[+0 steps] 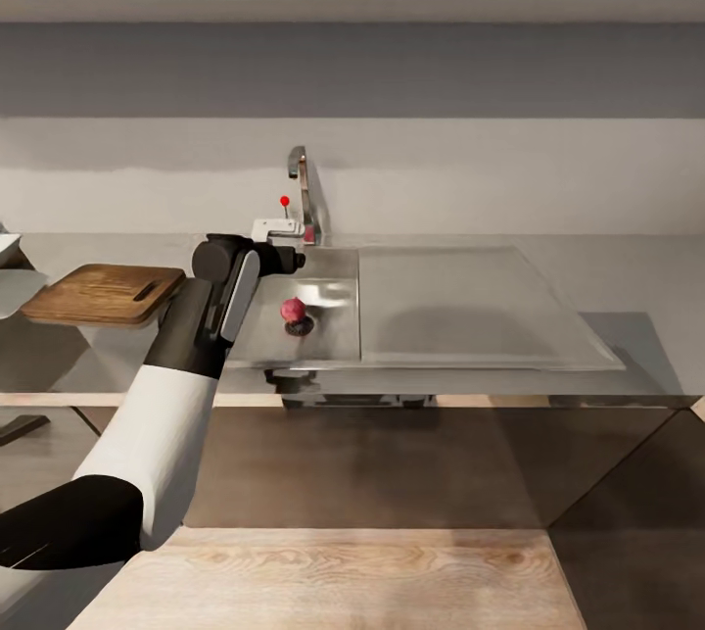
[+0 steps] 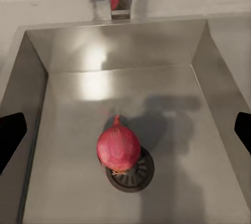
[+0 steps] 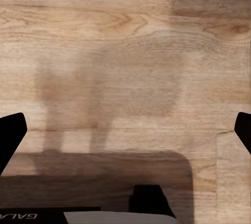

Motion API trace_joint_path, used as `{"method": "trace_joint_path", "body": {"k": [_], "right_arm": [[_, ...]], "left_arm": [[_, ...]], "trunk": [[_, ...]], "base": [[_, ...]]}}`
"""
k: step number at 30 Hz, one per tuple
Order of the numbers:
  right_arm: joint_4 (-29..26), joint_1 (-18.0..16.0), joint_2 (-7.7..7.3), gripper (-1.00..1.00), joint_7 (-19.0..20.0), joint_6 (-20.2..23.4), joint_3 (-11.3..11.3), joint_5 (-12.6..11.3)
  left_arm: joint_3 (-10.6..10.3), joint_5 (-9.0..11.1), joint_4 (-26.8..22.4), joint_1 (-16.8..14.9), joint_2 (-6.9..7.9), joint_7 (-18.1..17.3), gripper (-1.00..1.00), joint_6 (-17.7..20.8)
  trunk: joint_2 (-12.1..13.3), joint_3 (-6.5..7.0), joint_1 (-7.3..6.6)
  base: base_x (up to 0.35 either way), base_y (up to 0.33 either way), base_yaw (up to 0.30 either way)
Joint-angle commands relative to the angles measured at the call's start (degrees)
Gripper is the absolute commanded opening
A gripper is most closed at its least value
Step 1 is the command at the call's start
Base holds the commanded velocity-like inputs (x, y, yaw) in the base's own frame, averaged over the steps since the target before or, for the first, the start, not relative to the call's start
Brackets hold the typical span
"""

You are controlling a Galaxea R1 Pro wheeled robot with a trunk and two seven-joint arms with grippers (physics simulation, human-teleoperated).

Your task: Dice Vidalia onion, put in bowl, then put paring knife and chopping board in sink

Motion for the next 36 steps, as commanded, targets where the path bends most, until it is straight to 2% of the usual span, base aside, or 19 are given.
{"method": "trace_joint_path", "body": {"k": [1,15,28,31,33,36], "right_arm": [[0.05,-0.04,0.02,1.00,-0.36,-0.10,-0.23,0.60],[0.05,-0.02,0.06,1.00,-0.36,-0.09,-0.20,0.60],[0.05,-0.04,0.07,1.00,-0.28,1.86,-0.21,0.60],[0.05,-0.02,0.07,1.00,-0.28,1.91,-0.18,0.60],[0.05,-0.01,0.08,1.00,-0.28,1.92,-0.20,0.60],[0.05,-0.01,0.10,1.00,-0.28,1.93,-0.17,0.60]], "left_arm": [[-0.08,0.46,-0.01,-0.01,-0.01,0.50,1.00,0.21],[-0.15,0.60,0.84,0.04,-0.04,0.46,1.00,0.21],[-0.03,0.52,1.70,0.12,0.05,0.60,1.00,0.12],[2.17,0.50,2.26,0.12,0.02,0.65,1.00,0.12],[4.69,0.50,2.76,0.12,-0.01,0.60,1.00,0.12],[6.24,0.51,3.49,0.12,-0.03,0.56,1.00,0.06]], "trunk": [[-0.03,-0.11,0.00],[-0.03,-0.82,0.00],[-0.03,-0.85,0.00],[-0.03,-0.85,0.00],[-0.03,-0.85,0.00],[-0.03,-0.85,0.00]], "base": [[0.000,0.000,0.000],[0.153,-0.136,0.000],[0.014,0.017,0.000],[0.000,0.000,0.000],[0.000,0.000,0.000],[0.000,0.000,0.000]]}}
